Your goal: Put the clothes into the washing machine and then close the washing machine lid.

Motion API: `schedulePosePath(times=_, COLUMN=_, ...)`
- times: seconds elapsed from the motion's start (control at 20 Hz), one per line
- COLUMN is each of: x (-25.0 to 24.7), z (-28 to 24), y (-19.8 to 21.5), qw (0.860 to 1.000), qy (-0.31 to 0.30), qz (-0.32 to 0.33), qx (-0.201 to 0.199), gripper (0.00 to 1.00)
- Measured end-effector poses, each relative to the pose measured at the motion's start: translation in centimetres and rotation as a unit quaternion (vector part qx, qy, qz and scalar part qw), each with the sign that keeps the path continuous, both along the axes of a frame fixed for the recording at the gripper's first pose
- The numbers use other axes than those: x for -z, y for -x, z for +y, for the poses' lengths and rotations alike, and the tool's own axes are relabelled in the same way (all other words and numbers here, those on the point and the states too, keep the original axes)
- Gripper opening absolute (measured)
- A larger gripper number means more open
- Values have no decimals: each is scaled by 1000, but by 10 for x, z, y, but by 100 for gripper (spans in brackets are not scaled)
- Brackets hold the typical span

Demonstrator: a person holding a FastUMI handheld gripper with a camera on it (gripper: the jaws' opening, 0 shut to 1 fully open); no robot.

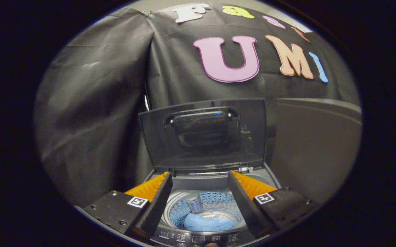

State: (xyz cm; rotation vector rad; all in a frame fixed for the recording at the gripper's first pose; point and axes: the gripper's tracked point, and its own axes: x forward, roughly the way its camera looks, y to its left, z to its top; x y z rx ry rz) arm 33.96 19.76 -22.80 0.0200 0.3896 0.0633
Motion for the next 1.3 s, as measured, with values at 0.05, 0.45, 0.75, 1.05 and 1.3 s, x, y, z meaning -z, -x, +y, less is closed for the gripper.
schedulePosePath(times=0.05, x=-8, z=-2, y=3, qw=1000, qy=1, qz=2, qx=-2, gripper=97)
schedulePosePath(times=0.45, x=-63, z=-1, y=14, qw=999, qy=3, qz=36, qx=8, gripper=97)
schedulePosePath(times=0.75, x=-113, z=7, y=-18, qw=1000, qy=-2, qz=-4, qx=-8, gripper=97)
schedulePosePath(times=1.05, x=-152, z=-5, y=-80, qw=997, qy=-56, qz=-41, qx=40, gripper=97)
schedulePosePath(times=1.3, x=-164, z=-16, y=-133, qw=995, qy=-22, qz=-83, qx=51, gripper=96)
